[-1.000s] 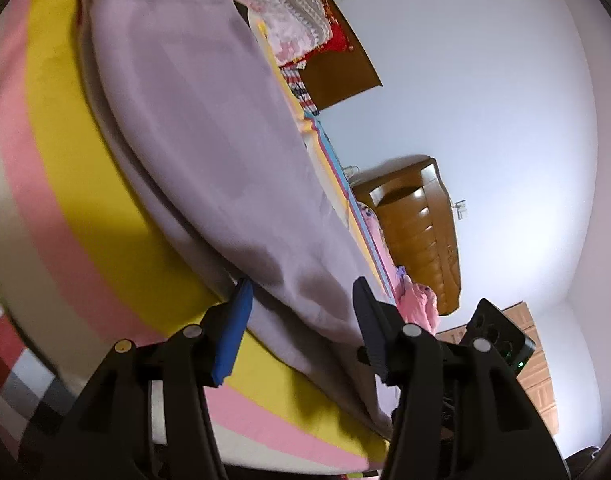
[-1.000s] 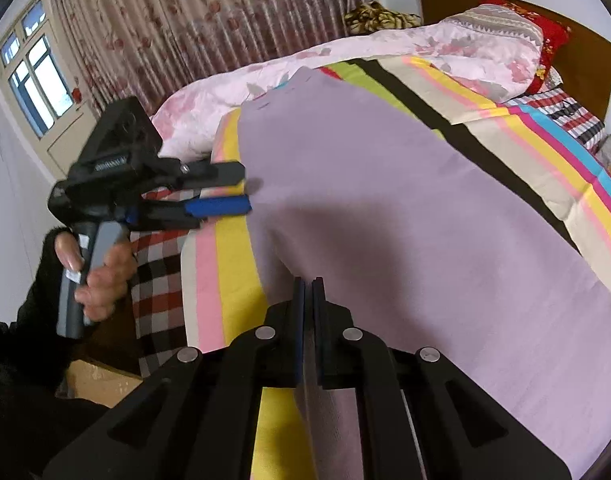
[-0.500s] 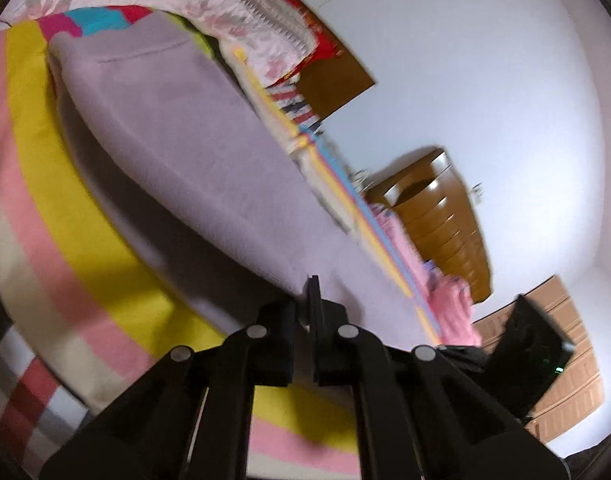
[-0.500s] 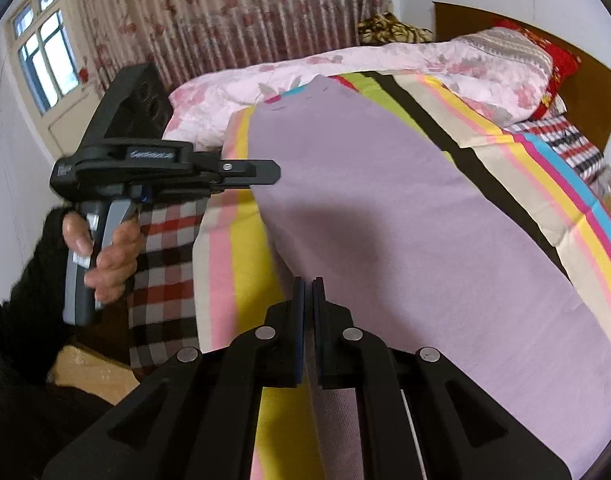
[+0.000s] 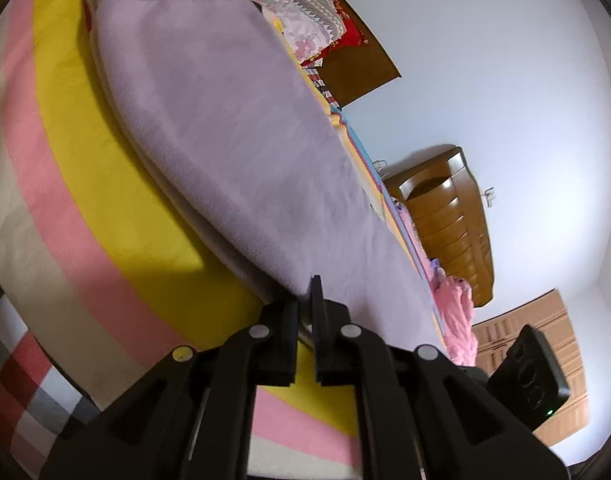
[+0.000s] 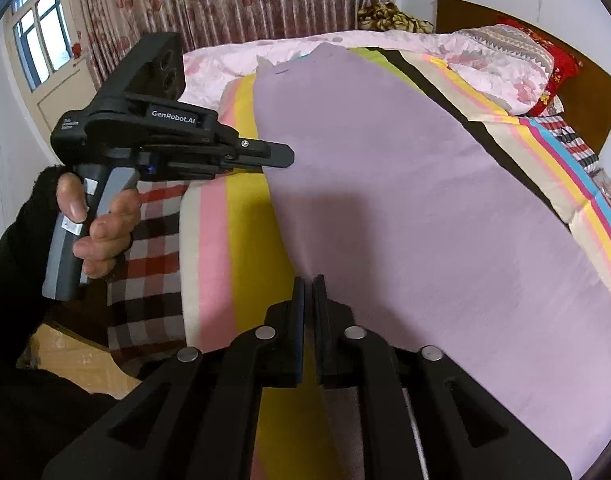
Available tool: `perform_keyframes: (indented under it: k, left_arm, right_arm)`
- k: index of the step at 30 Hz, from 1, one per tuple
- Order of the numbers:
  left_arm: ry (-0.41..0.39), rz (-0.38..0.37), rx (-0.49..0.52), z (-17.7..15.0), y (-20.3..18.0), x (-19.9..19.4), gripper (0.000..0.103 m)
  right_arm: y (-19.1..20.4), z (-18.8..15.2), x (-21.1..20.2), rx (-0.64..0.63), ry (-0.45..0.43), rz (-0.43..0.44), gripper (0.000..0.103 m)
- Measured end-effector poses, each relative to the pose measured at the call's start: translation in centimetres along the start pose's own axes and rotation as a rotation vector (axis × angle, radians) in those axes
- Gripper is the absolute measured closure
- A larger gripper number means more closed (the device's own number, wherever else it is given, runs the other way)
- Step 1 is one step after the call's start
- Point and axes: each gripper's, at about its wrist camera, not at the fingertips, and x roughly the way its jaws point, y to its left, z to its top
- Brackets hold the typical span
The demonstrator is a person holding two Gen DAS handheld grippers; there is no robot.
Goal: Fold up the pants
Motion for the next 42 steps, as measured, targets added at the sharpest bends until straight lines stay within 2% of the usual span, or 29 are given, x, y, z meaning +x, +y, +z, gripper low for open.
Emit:
perform_keyframes:
  k: [1, 2, 3, 5, 6, 7, 8, 10, 12, 14, 16, 17, 20, 22, 23, 24, 27, 29, 30, 32, 33, 34, 36, 37, 39, 41, 42]
  left_arm:
    - [0.002, -0.002, -0.005, 0.0, 0.0, -0.1, 0.095]
    - [0.002, -0.002, -0.009, 0.0, 0.0, -0.4, 0.095]
    - [-0.001, -0.001, -0.013, 0.0, 0.0, -0.5, 0.089]
    - [-0.03, 0.021, -0.027, 0.3, 0.1, -1.6, 0.063]
    - [-0.076, 0.11, -0.035, 0.6, 0.0, -2.6, 0.024]
    - [-0.132, 0.183, -0.032, 0.8, -0.2, -3.5, 0.014]
    - [-0.183, 0.225, -0.016, 1.0, -0.6, -4.2, 0.014]
    - [-0.22, 0.219, 0.035, 1.7, -1.9, -4.5, 0.014]
    - [-0.195, 0.189, 0.062, 2.0, -2.9, -3.3, 0.014]
    - [-0.131, 0.175, 0.123, 2.0, -4.2, -0.9, 0.013]
    - [-0.059, 0.239, 0.171, 1.9, -4.6, 1.6, 0.011]
    - [-0.036, 0.277, 0.189, 1.9, -4.6, 2.5, 0.012]
    - [-0.029, 0.283, 0.207, 3.5, -5.4, 2.2, 0.011]
    - [-0.059, 0.271, 0.224, 5.2, -6.0, 1.0, 0.011]
    - [-0.077, 0.283, 0.238, 6.3, -6.6, 0.9, 0.009]
    - [-0.087, 0.301, 0.252, 7.3, -7.1, 1.0, 0.004]
    - [-0.1, 0.38, 0.302, 10.7, -7.9, 2.5, 0.002]
    - [-0.079, 0.472, 0.3, 13.1, -7.2, 4.4, 0.002]
    - [-0.072, 0.487, 0.296, 13.9, -6.8, 5.0, 0.002]
    - [-0.044, 0.537, 0.248, 15.2, -4.0, 5.6, 0.002]
    - [-0.035, 0.559, 0.227, 15.7, -2.7, 6.2, 0.002]
    - [-0.044, 0.541, 0.233, 15.8, -2.1, 6.4, 0.002]
    - [-0.068, 0.536, 0.285, 15.4, -2.1, 6.5, 0.002]
    - [-0.077, 0.556, 0.301, 15.1, -2.4, 6.6, 0.002]
    - [-0.132, 0.616, 0.276, 14.1, -3.5, 5.4, 0.003]
    - [-0.174, 0.575, 0.288, 12.1, -6.0, 4.1, 0.003]
    - [-0.174, 0.546, 0.324, 10.7, -7.8, 3.9, 0.002]
  right_arm:
    - [0.3, 0.0, -0.1, -0.006, 0.006, 0.0, 0.081]
    - [0.6, 0.1, -0.2, -0.02, 0.024, 0.025, 0.058]
    - [0.9, 0.1, -0.5, -0.027, 0.039, 0.055, 0.038]
    - [1.4, 0.3, -1.6, -0.046, 0.042, 0.083, 0.037]
    - [1.5, 0.5, -2.3, -0.063, 0.023, 0.089, 0.037]
    - [1.3, 0.9, -3.1, -0.067, -0.004, 0.089, 0.037]
    - [1.1, 1.2, -3.5, -0.059, -0.024, 0.087, 0.037]
    - [-0.3, 2.1, -4.0, -0.001, -0.082, 0.091, 0.037]
    - [-1.0, 2.6, -3.2, 0.044, -0.09, 0.111, 0.037]
    - [-1.0, 2.6, -1.4, 0.066, -0.07, 0.157, 0.037]
    - [0.2, 2.0, 1.5, 0.064, 0.033, 0.236, 0.032]
    - [1.1, 1.6, 1.4, 0.026, 0.005, 0.214, 0.033]
    - [1.5, 1.3, 0.8, -0.003, 0.061, 0.276, 0.036]
    - [0.5, 1.5, -0.8, 0.003, 0.018, 0.28, 0.036]
    - [-0.7, 1.7, -2.0, 0.013, -0.018, 0.259, 0.036]
    - [-1.9, 2.0, -2.8, 0.032, -0.049, 0.227, 0.03]
    - [-7.5, 2.7, -4.1, 0.151, -0.114, 0.051, 0.025]
    - [-11.8, 2.7, -3.7, 0.246, -0.092, -0.076, 0.025]
    - [-14.0, 2.5, -3.4, 0.288, -0.071, -0.133, 0.025]
    - [-17.7, 1.3, -2.6, 0.379, -0.001, -0.196, 0.025]
    - [-18.9, 0.8, -2.2, 0.411, 0.026, -0.203, 0.024]
    - [-20.1, 0.2, -1.9, 0.443, 0.048, -0.208, 0.024]
    - [-20.6, -0.3, -1.8, 0.444, 0.005, -0.158, 0.022]
    - [-20.6, -0.2, -1.9, 0.446, 0.011, -0.156, 0.022]
    - [-20.3, -0.3, -3.0, 0.433, -0.003, -0.224, 0.021]
    - [-19.4, -0.1, -5.0, 0.424, -0.067, -0.232, 0.02]
    - [-18.9, -0.3, -6.5, 0.43, -0.105, -0.235, 0.016]
